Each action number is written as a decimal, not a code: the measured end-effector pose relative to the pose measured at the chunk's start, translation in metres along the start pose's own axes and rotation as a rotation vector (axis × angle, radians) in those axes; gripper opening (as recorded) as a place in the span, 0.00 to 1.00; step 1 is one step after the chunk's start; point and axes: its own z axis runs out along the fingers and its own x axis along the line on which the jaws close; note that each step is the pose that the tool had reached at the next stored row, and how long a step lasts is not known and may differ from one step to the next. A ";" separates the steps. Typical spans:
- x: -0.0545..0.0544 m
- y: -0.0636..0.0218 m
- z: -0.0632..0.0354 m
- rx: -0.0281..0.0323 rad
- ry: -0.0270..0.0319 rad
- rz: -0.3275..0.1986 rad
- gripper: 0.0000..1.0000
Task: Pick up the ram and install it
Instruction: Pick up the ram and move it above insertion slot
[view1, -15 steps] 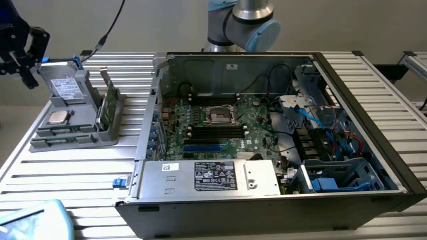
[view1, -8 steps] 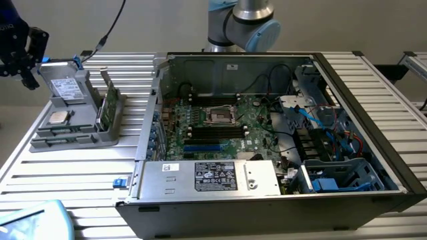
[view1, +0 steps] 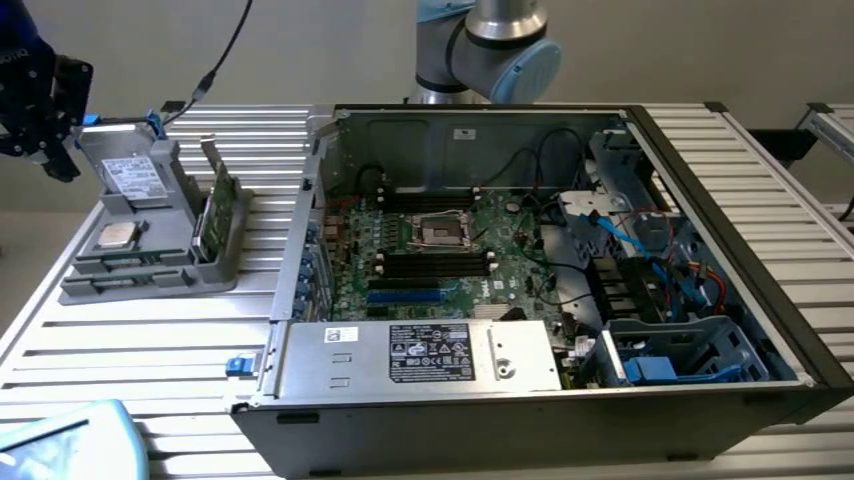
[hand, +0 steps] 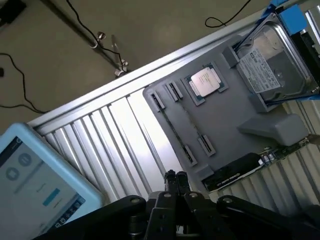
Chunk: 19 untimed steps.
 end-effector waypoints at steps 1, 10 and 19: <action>0.000 0.0000 0.0002 0.0009 0.0010 -0.018 0.11; 0.000 -0.0001 0.0023 0.0091 0.0112 -0.199 0.11; 0.000 -0.0003 0.0044 0.0147 0.0213 -0.363 0.11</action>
